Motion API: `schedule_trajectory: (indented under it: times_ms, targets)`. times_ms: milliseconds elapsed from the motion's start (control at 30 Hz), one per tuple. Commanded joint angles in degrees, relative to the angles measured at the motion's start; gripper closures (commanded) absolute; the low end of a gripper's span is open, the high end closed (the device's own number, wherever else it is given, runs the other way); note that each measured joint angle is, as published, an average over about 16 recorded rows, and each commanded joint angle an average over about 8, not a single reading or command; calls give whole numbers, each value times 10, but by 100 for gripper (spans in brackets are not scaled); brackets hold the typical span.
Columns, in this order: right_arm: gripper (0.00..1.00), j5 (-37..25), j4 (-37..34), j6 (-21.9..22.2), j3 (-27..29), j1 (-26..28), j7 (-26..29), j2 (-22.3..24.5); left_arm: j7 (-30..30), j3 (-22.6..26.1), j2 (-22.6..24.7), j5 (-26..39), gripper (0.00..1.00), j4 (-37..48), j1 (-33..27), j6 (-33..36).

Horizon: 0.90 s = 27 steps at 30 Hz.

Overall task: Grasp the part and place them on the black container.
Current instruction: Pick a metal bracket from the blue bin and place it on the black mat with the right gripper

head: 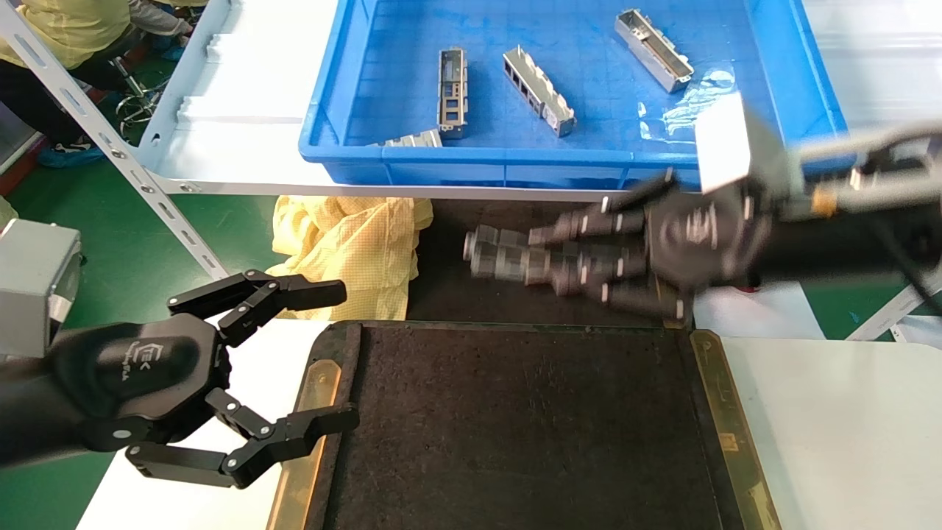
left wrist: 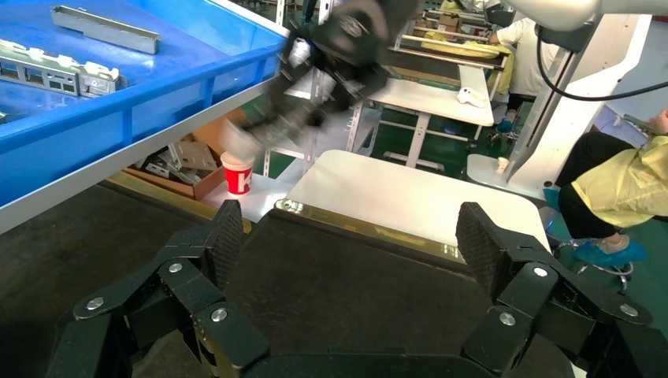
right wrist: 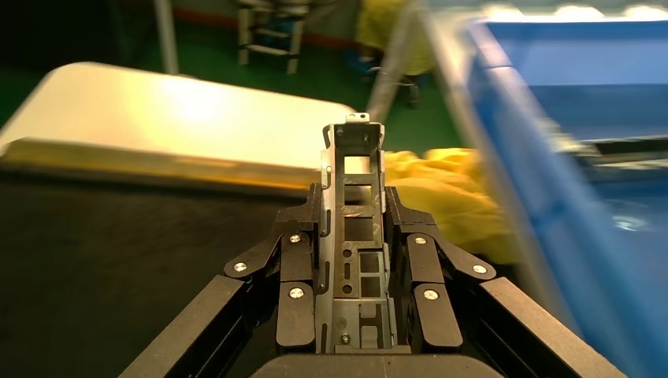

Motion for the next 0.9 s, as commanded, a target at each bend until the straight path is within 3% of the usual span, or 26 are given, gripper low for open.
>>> schedule_trajectory:
  times_ms: [33, 900]
  targets:
    - [100, 23, 49, 3, -22, -18, 6, 19, 0, 0, 0, 0, 0, 0, 0, 0]
    - [100, 5, 32, 148, -51, -159, -104, -79, 0, 0, 0, 0, 0, 0, 0, 0]
